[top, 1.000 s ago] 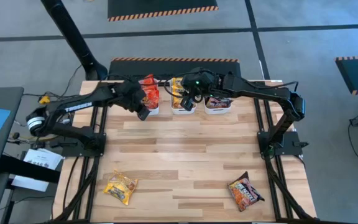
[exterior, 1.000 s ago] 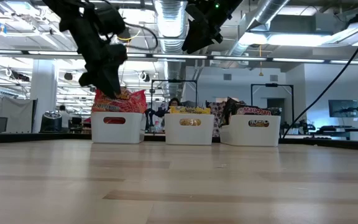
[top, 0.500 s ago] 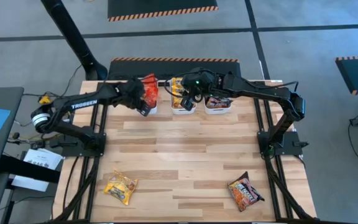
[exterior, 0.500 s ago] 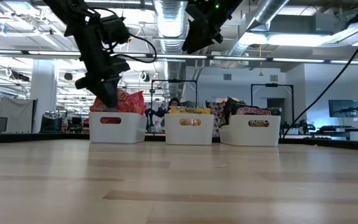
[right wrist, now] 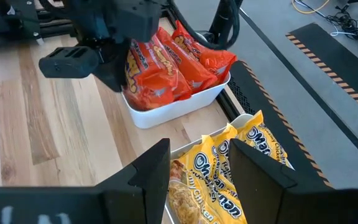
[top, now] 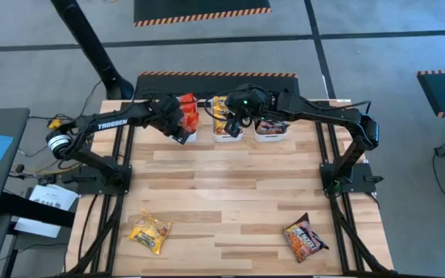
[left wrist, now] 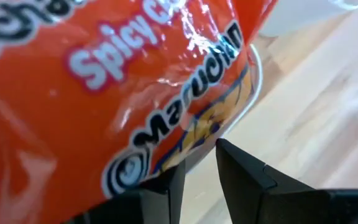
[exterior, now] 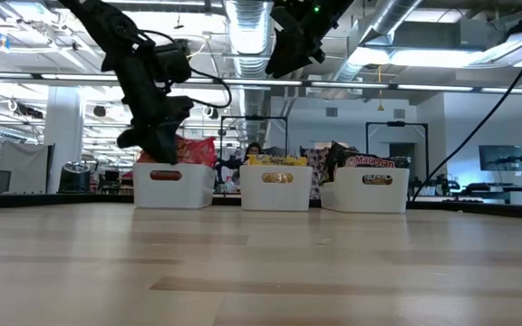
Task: Sort Maruchan noodles
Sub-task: Put the orange noodle pack into the left white bin
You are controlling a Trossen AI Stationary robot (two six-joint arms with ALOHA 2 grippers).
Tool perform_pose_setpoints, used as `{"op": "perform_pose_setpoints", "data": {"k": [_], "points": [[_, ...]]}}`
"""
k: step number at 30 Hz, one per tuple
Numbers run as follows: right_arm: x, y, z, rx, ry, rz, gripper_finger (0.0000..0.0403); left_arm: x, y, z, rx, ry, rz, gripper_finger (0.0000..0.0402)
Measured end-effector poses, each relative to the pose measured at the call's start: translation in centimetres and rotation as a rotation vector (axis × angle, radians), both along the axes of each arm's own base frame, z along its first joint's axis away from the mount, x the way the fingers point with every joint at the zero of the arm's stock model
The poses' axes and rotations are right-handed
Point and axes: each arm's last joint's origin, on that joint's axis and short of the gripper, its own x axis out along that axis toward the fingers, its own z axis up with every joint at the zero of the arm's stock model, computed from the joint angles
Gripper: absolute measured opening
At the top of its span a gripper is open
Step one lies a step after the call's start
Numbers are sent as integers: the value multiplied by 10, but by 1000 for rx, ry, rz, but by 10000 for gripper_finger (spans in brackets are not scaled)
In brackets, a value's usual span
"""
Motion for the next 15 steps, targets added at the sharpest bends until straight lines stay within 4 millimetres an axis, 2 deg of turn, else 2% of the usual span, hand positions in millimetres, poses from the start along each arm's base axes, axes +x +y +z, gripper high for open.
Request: {"op": "perform_pose_setpoints", "data": {"k": [6, 15], "points": [[0, 0, 0, 0, 0, -1, 187, 3, 0, 4, -10, -38, -19, 86], [0, 0, 0, 0, 1, -1, 187, 0, -3, 33, 36, -98, -40, 86]]}}
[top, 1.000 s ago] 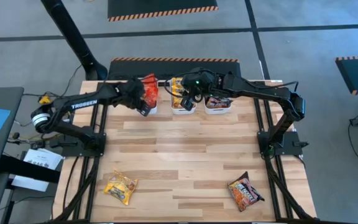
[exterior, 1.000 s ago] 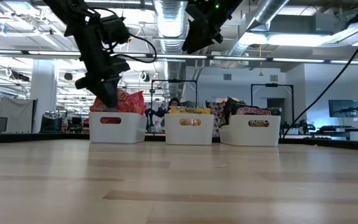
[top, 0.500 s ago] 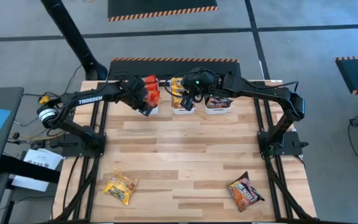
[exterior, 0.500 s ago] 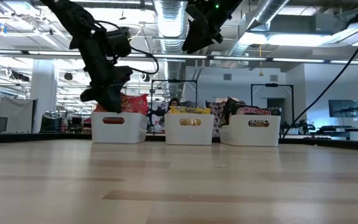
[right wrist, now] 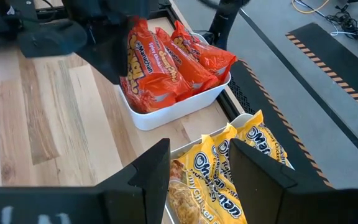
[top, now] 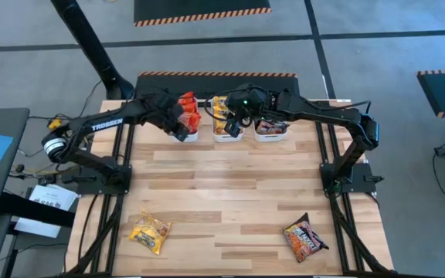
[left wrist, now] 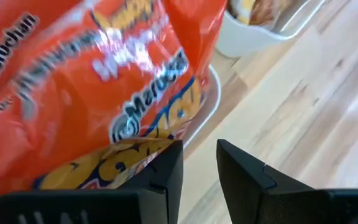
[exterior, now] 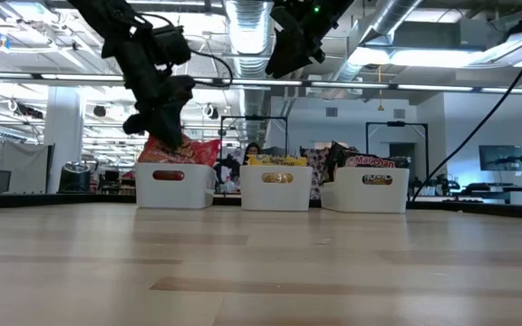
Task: Sort Maruchan noodles
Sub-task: Put the orange noodle pack into the left white bin
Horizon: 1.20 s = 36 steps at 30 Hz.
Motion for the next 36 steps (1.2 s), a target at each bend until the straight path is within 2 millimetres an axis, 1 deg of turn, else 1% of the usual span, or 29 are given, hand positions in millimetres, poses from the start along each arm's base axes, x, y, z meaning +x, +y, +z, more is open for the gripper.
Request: {"op": "perform_pose_setpoints", "data": {"k": [2, 6, 12, 15, 17, 22, 26, 30, 36], "points": [[0, 0, 0, 0, 0, 0, 187, -2, -1, 5, 5, -8, -1, 86], [0, 1, 0, 0, 0, 4, 187, -6, -4, 7, 35, 29, 1, 86], [2, 6, 0, 0, -1, 18, 187, -15, -4, 4, 113, 185, 85, 86], [2, 7, 0, 1, -1, 21, 187, -15, -2, 1, 138, 209, 97, 86], [2, 7, 0, 1, 0, 20, 187, -13, -1, -1, 122, 200, 88, 86], [2, 7, 0, 0, -1, 19, 187, -5, 1, -12, 22, 172, 34, 86], [2, 7, 0, 0, -1, 19, 187, -4, 1, -16, 7, 179, 26, 86], [2, 7, 0, 0, -1, 19, 187, -6, -1, -11, 13, 159, 28, 86], [2, 7, 0, -1, -1, 18, 187, -8, -2, 5, 41, 120, 32, 86]]}}
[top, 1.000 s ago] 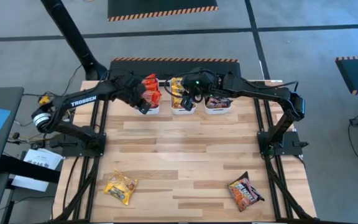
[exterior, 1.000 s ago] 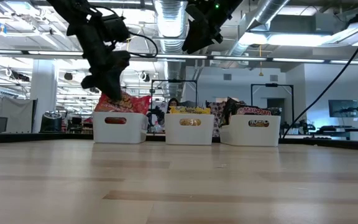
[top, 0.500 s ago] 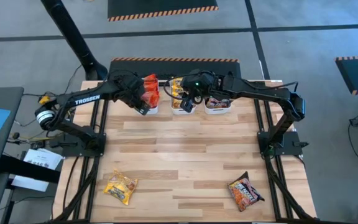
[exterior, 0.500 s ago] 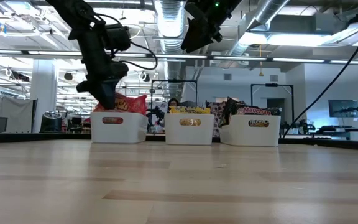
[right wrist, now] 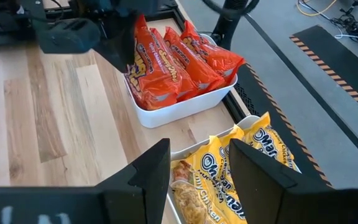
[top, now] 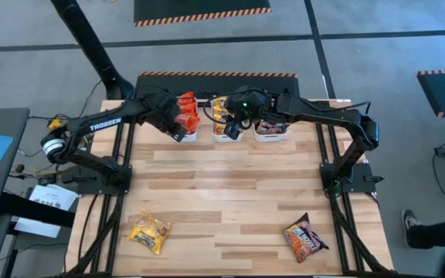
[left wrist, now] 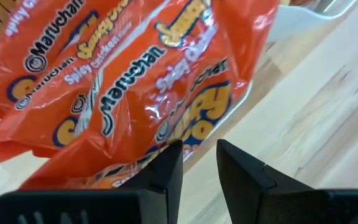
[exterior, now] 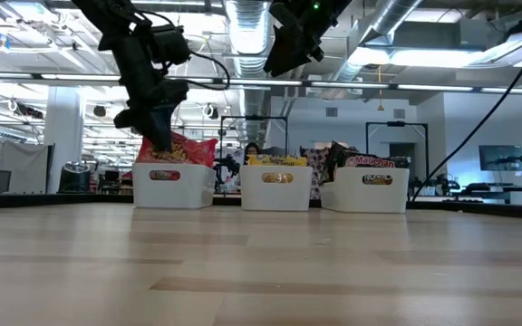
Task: Sort Maruchan noodles
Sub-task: Put the orange noodle pack into the left white bin, then put the black noodle pack into the right white bin
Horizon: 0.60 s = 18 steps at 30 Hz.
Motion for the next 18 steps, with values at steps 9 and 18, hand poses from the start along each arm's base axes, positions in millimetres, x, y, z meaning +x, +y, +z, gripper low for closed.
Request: {"op": "perform_pose_setpoints", "data": {"k": [9, 18], "points": [[1, 5, -1, 4, 10, 15, 187, -6, -7, 33, -28, -95, 3, 86], [-3, 22, -10, 36, 136, 60, 187, -16, -37, 64, -25, -209, -21, 86]]}}
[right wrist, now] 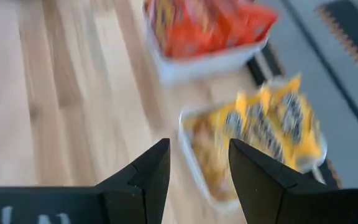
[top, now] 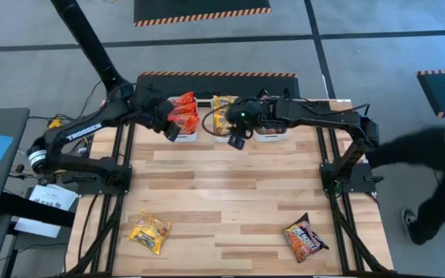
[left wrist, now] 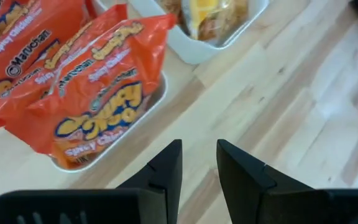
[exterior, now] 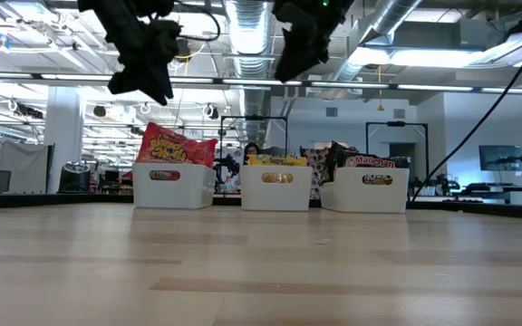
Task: Sort Maruchan noodles
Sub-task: Put the black noodle pack into the right white bin
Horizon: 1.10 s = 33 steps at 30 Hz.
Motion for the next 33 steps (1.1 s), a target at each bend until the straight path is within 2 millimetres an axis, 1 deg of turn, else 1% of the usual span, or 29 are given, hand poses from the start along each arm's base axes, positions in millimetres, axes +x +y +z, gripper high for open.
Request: {"op": "perform_pose_setpoints", "data": {"k": [4, 8, 13, 16, 24, 29, 33], "points": [[-12, 7, -9, 59, 150, 18, 194, 1, -16, 7, 39, -13, -5, 86], [-22, 18, -15, 162, 248, -34, 208, 4, -32, 12, 70, -25, -46, 86], [-32, 38, -20, 259, 355, -129, 229, 6, -48, 16, 82, -42, -118, 86], [-38, 53, -23, 343, 414, -179, 233, 7, -56, 18, 85, -53, -156, 86], [-58, 103, -26, 484, 585, -337, 233, 11, -72, 19, 93, -58, -237, 87], [-71, 144, -26, 509, 634, -452, 233, 12, -78, 19, 91, -59, -267, 87], [-82, 177, -29, 506, 664, -495, 233, 12, -81, 19, 91, -59, -280, 87]]}}
